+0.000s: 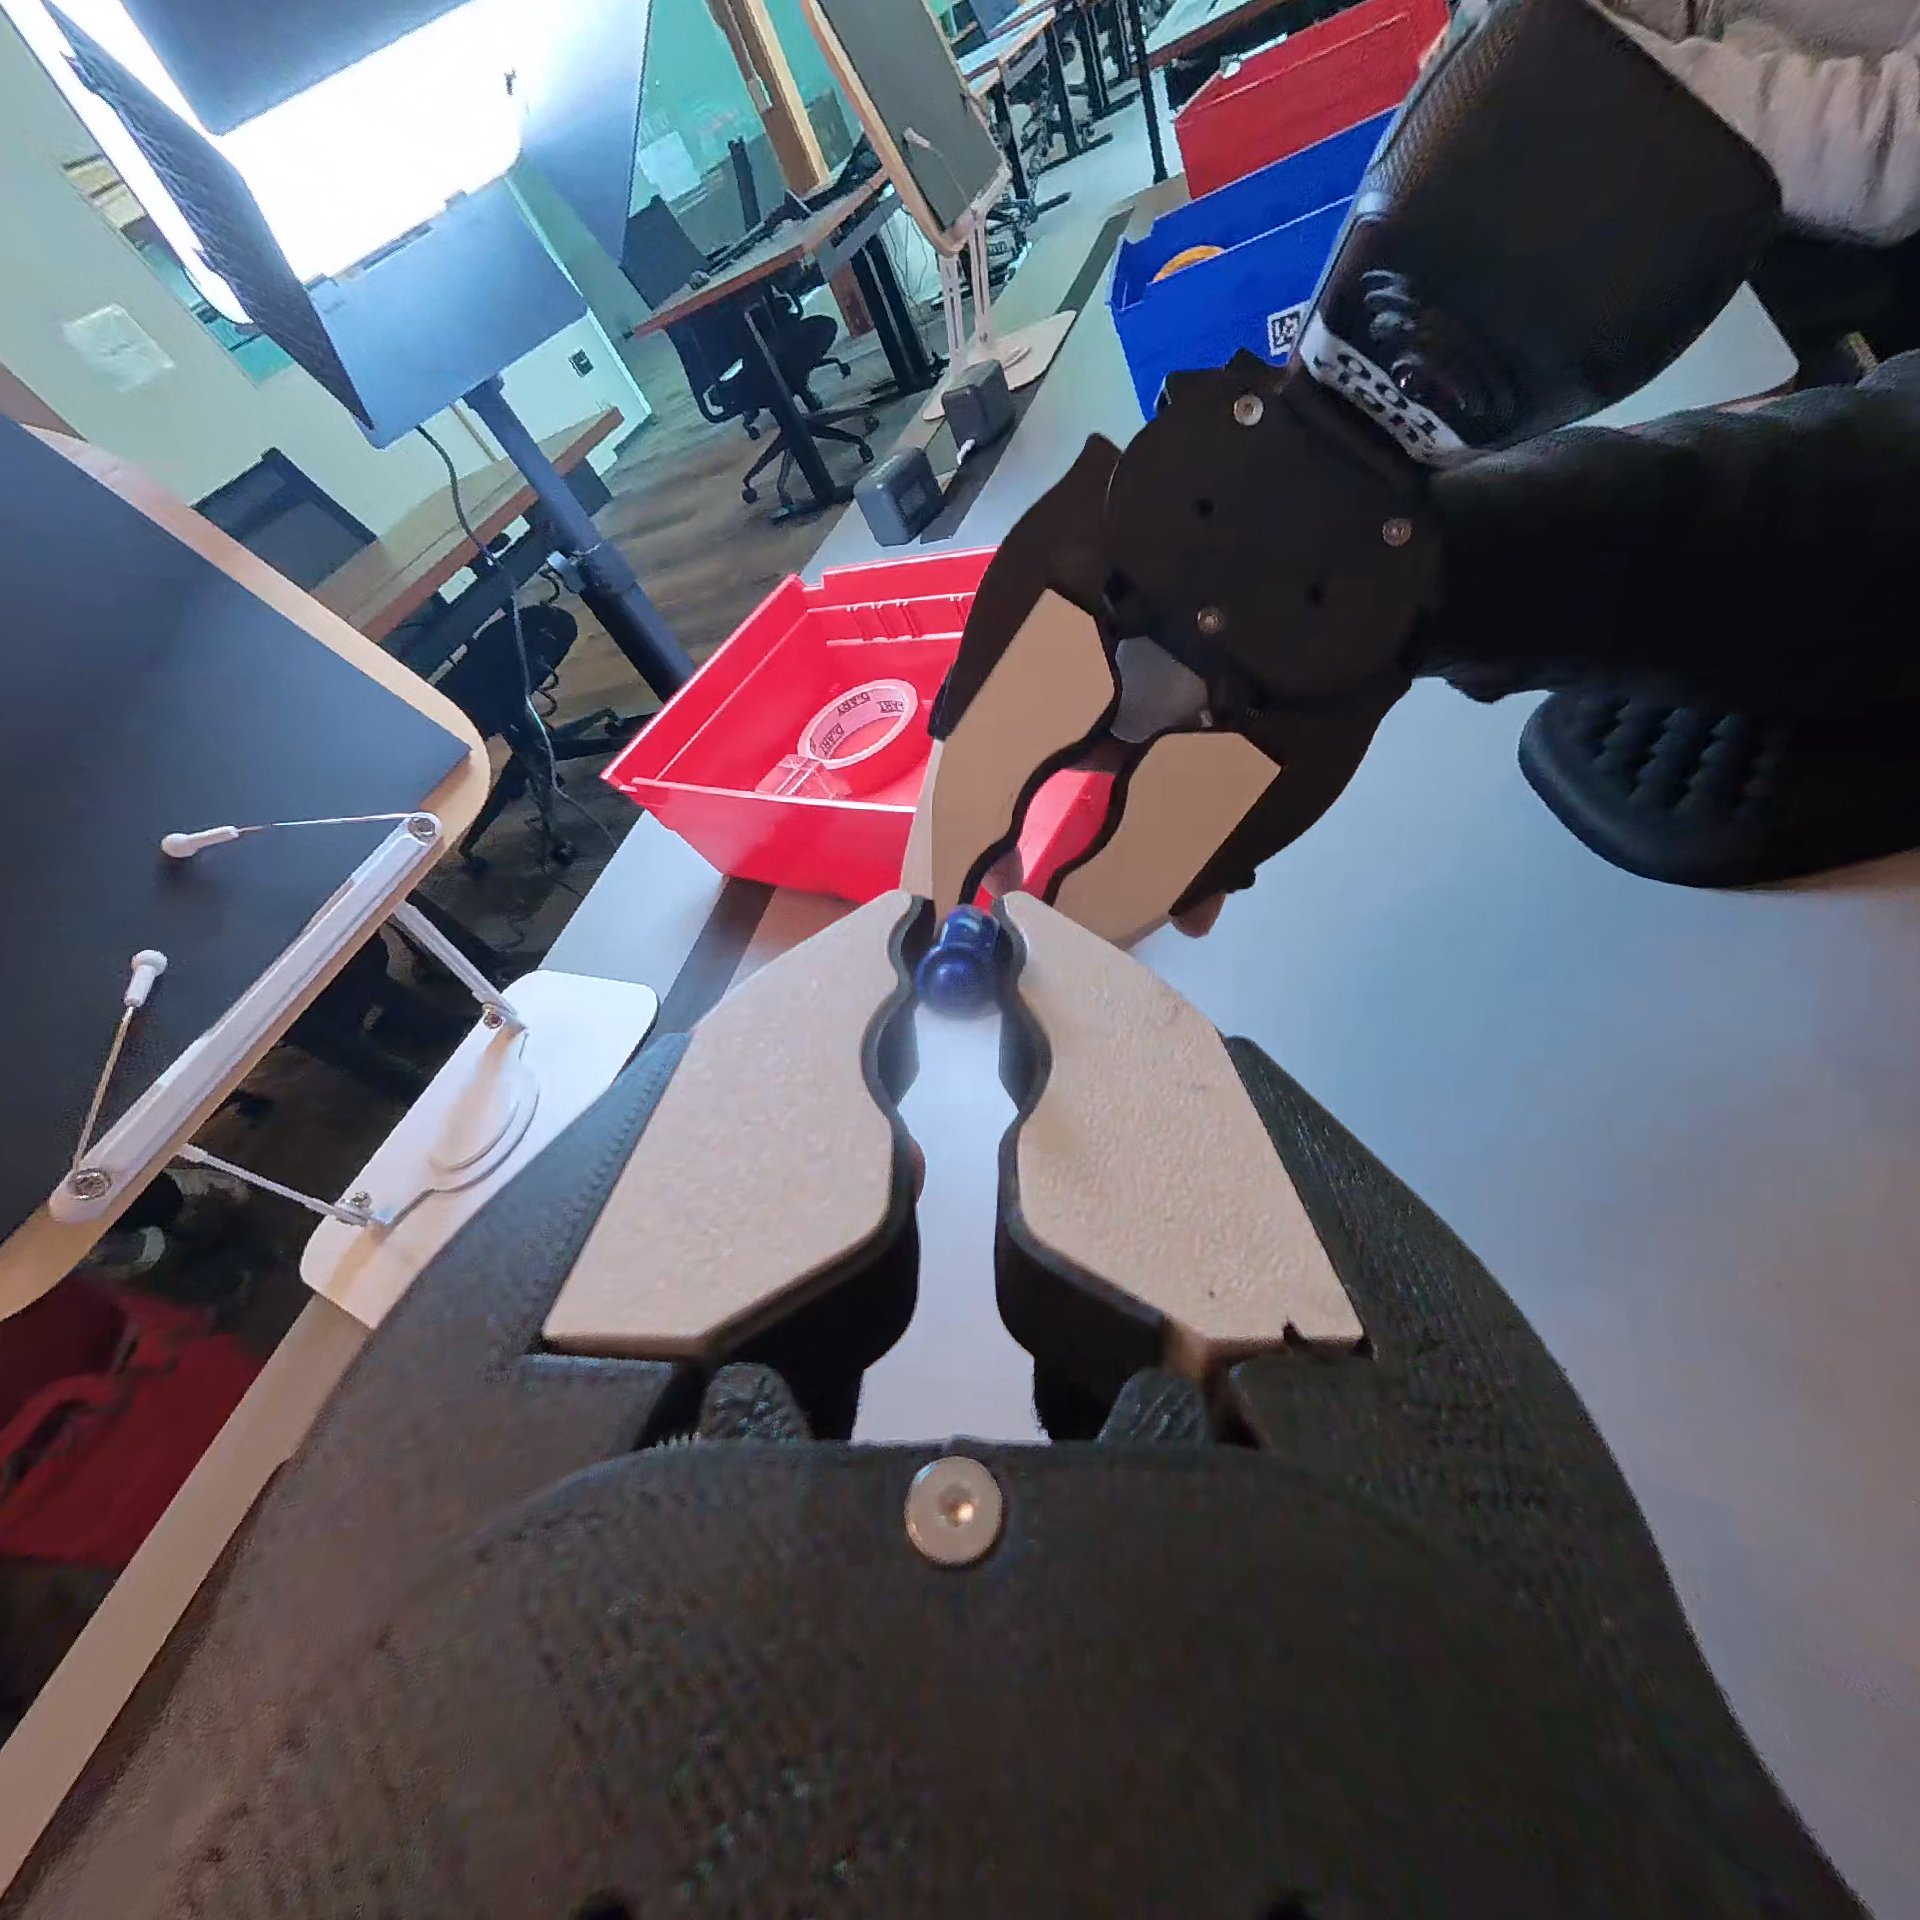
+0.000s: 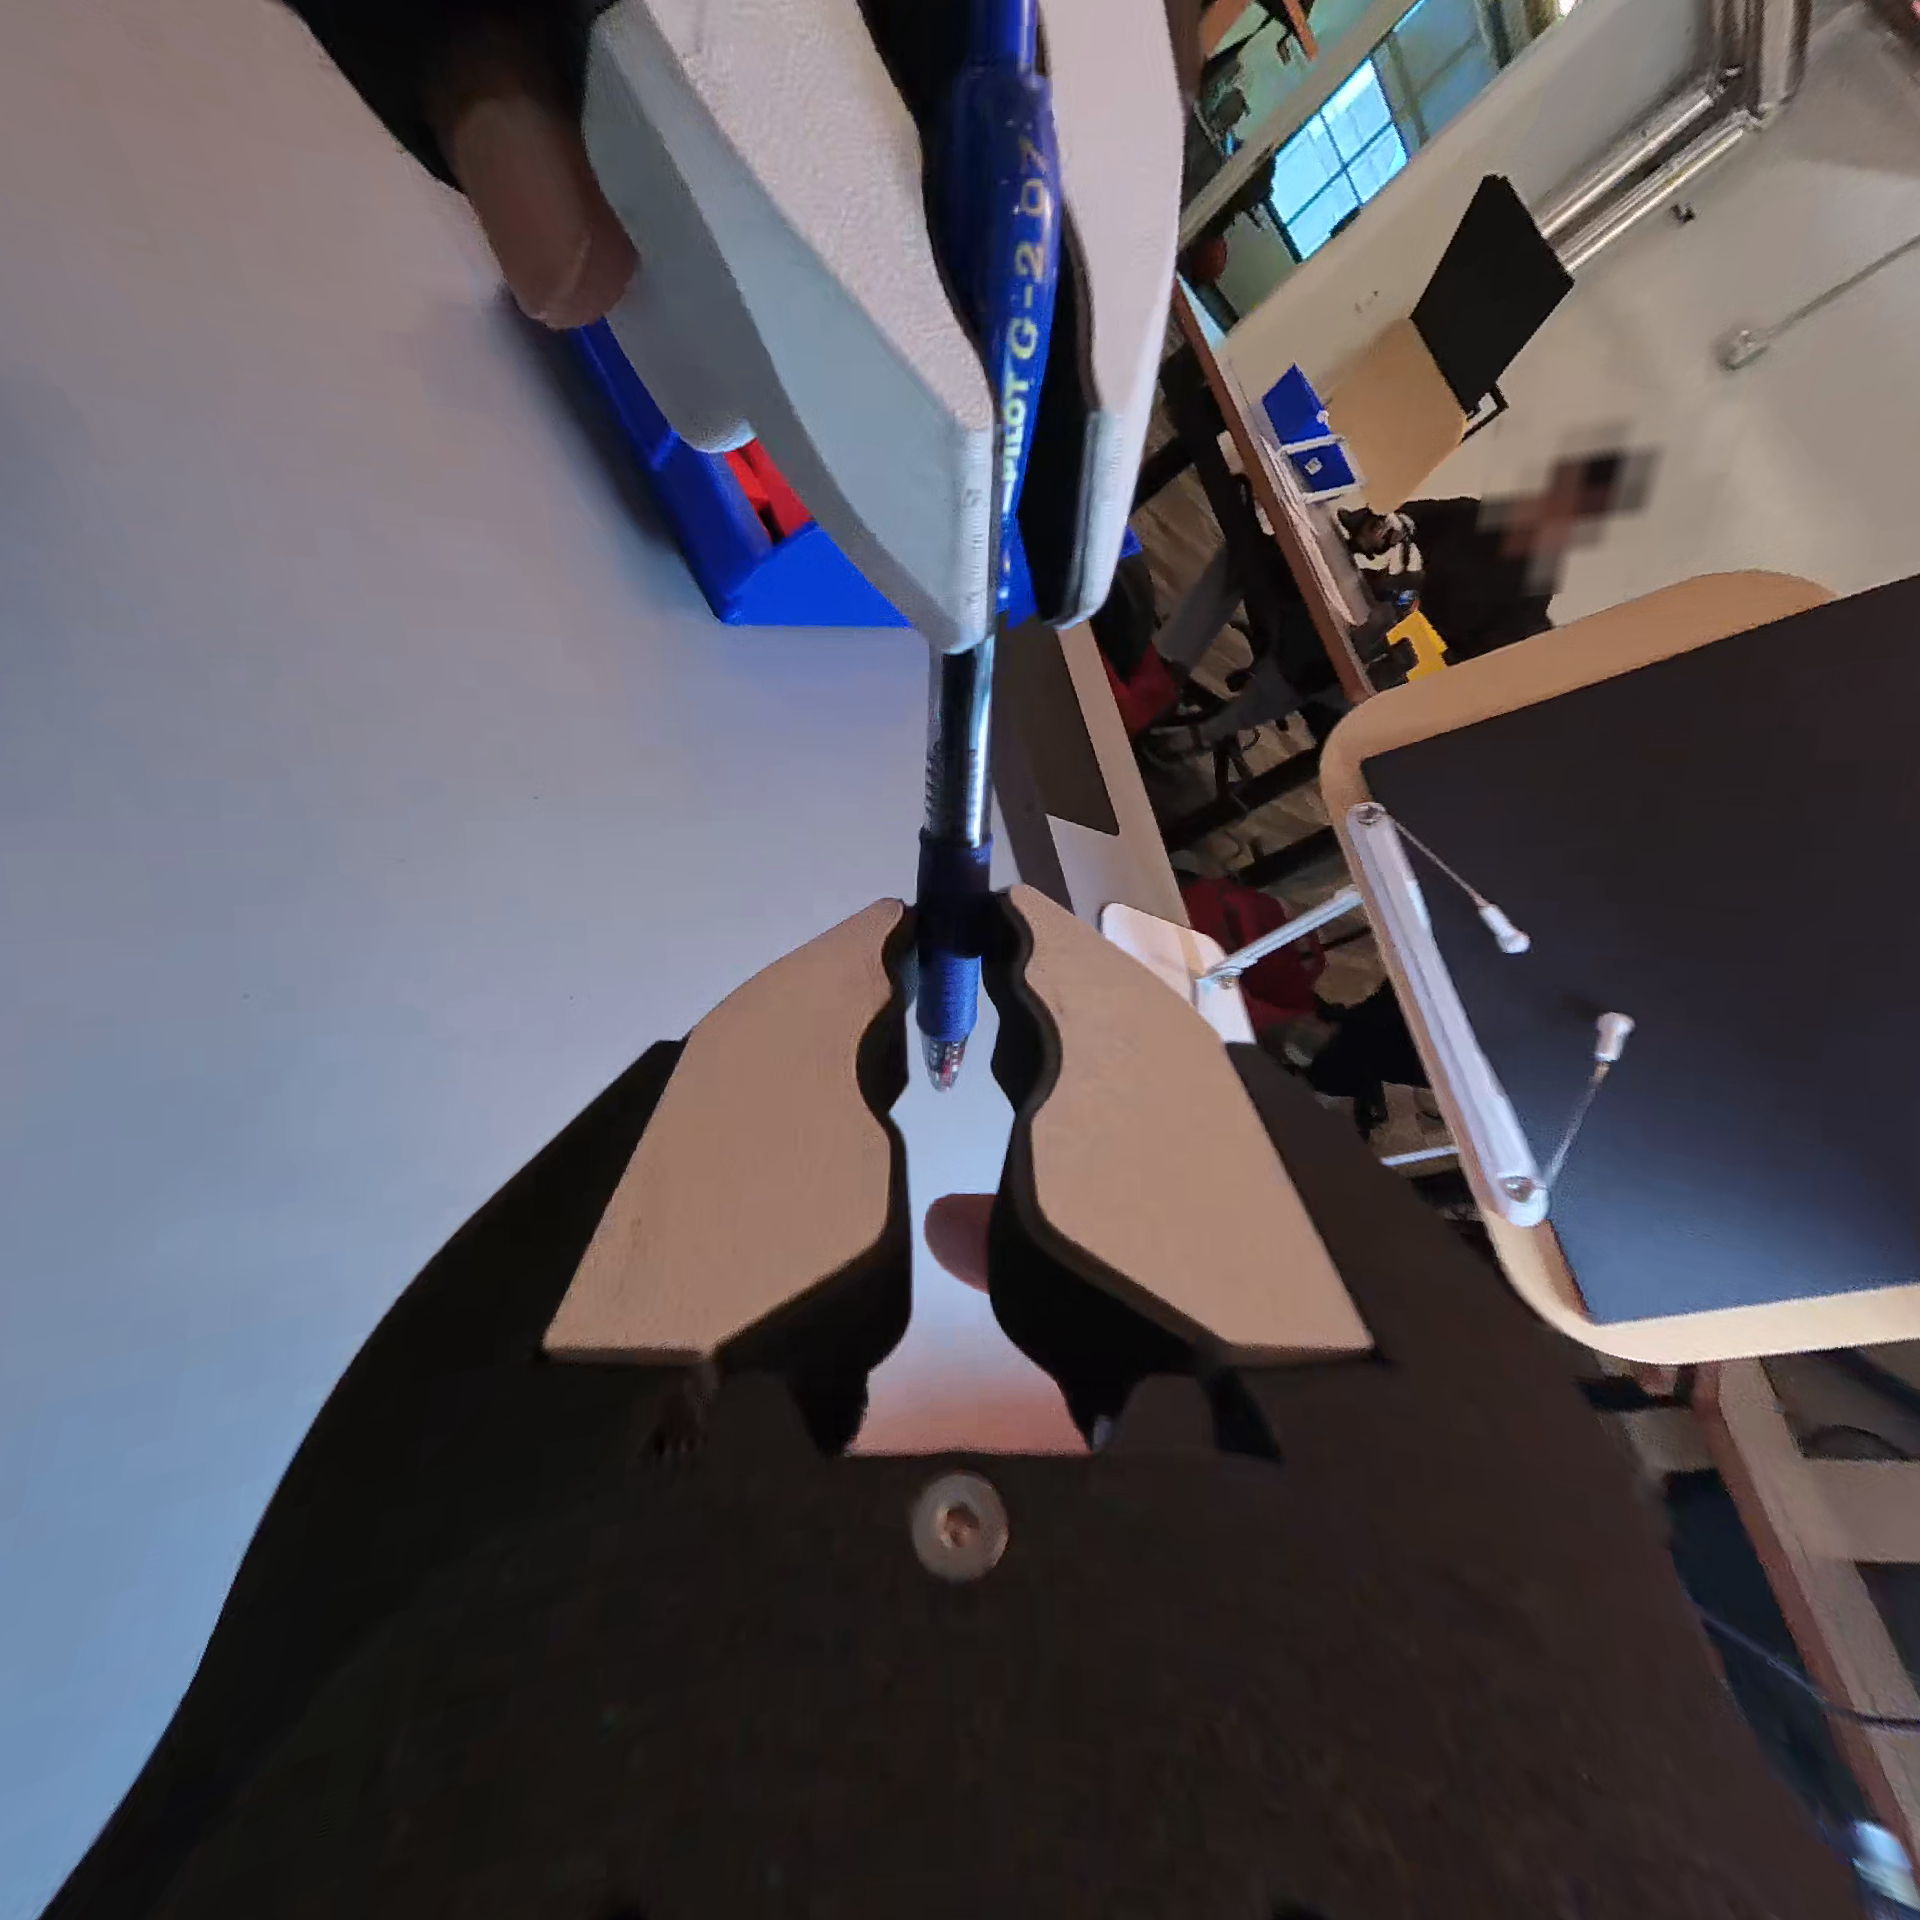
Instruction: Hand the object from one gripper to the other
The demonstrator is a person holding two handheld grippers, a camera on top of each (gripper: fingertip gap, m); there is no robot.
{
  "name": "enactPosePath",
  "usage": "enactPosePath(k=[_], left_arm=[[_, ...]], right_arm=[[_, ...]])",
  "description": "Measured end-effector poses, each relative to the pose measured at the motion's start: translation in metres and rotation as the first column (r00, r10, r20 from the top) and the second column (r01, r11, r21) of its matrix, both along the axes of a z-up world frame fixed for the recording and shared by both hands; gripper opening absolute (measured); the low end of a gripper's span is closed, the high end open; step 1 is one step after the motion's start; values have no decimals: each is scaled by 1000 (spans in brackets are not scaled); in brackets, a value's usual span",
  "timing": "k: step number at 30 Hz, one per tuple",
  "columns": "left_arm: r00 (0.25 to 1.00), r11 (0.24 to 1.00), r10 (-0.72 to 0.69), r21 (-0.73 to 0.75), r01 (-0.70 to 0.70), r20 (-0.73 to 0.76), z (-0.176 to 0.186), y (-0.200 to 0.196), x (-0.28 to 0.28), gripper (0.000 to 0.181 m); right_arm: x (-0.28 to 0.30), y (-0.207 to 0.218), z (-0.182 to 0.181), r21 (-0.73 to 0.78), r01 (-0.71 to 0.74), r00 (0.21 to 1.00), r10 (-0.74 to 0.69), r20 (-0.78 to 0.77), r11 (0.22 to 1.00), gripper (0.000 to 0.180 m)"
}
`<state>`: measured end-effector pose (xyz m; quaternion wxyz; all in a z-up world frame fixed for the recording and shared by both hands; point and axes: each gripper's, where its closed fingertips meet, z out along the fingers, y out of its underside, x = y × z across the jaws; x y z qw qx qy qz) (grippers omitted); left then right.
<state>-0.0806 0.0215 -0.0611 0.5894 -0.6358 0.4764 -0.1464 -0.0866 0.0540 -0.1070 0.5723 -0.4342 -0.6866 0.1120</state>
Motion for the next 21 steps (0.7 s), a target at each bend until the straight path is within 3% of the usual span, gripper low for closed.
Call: enactPosePath(k=[5, 8, 12, 17, 21], left_arm=[[984, 999, -35, 17, 33, 174, 18, -2, 3, 12], [970, 996, -69, -39, 81, 234, 20, -5, 3, 28], [950, 991, -98, -54, 119, 297, 24, -6, 3, 30], [922, 981, -138, -77, 177, 361, 28, -11, 8, 29], [915, 979, -131, -94, 180, 382, 27, -9, 8, 25]], right_arm=[[-4, -17, 8, -298, -165, 980, 122, -160, 940, 12], [-1, -26, 32, -449, -316, 923, 162, -349, 836, 12], [11, -42, 64, -523, -530, 810, 215, -546, 667, 12], [5, -54, 56, -637, -591, 797, 236, -555, 495, 12], [-9, -63, 34, -702, -548, 835, 256, -486, 456, 12]])
